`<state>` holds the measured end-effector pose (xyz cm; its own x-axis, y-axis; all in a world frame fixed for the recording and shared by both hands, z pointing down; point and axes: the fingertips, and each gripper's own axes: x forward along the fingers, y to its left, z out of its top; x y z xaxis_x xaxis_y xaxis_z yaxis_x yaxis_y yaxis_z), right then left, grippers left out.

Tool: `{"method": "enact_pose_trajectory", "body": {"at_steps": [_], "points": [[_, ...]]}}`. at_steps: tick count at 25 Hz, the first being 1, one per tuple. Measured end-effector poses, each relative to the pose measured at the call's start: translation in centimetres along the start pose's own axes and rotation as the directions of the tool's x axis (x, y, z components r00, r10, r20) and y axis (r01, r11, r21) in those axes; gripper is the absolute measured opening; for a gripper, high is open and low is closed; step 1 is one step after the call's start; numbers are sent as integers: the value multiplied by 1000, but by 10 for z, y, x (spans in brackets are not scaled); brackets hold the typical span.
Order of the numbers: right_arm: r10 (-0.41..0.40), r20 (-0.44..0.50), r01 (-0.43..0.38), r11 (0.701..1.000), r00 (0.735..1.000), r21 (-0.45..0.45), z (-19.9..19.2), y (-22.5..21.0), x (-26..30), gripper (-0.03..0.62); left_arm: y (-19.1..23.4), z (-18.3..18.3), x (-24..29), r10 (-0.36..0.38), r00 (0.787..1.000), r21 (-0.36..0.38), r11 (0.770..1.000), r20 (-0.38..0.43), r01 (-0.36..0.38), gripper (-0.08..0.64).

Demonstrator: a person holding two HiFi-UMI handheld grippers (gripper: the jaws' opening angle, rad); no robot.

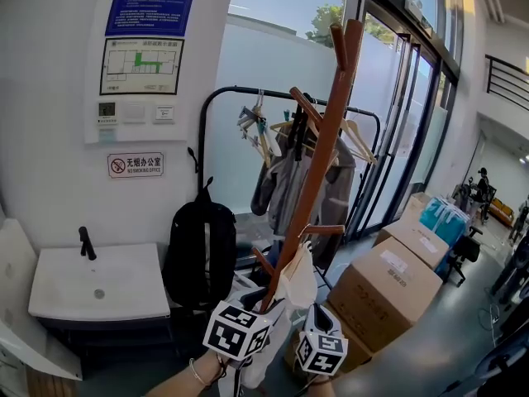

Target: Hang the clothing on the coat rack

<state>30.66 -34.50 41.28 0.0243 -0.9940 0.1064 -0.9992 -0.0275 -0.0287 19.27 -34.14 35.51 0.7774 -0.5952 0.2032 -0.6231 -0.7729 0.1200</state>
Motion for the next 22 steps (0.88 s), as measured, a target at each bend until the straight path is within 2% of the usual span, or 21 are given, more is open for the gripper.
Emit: {"method": "enact_pose_trajectory", "body": {"at_steps": [6, 11, 14, 22], "points": [[-13, -3, 13, 1000, 1000, -4, 0, 10, -10, 21, -3, 7, -19, -40, 998, -10, 999, 46, 41, 175], [-34, 28, 34, 999, 999, 0, 10, 18, -14, 21, 7, 23, -39, -40, 994, 3, 999, 104, 40, 176], [-52, 32, 52, 999, 998, 2, 13, 25, -20, 21, 18, 26, -52, -31, 991, -20, 999, 130, 34, 176], [-110, 28, 109, 994, 994, 10, 13, 37, -35, 21, 48, 1, -69, 14, 993, -54, 999, 118, -8, 158]]}}
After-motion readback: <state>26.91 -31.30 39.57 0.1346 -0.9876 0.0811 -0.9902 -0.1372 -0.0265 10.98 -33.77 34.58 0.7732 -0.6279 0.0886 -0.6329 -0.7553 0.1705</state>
